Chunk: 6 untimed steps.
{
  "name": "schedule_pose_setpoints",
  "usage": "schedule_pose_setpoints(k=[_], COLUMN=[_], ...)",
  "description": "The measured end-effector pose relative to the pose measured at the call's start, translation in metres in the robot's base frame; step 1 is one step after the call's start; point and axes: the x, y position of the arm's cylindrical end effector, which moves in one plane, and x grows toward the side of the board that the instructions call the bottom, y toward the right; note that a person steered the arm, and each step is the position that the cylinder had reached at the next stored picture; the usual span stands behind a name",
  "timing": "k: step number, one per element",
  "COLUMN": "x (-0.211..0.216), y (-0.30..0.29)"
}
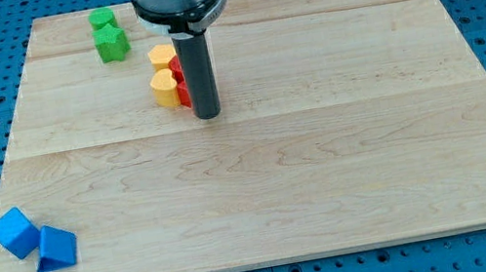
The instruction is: Push the blue triangle into the blue cube
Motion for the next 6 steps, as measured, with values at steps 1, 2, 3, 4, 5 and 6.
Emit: schedule_pose_setpoints(k=[1,2,3,4,5,6], x=[0.039,0.148,0.197,0.2,0.183,0.162], y=[0.042,0.063,-0.016,-0.079,-0.145,-0.207])
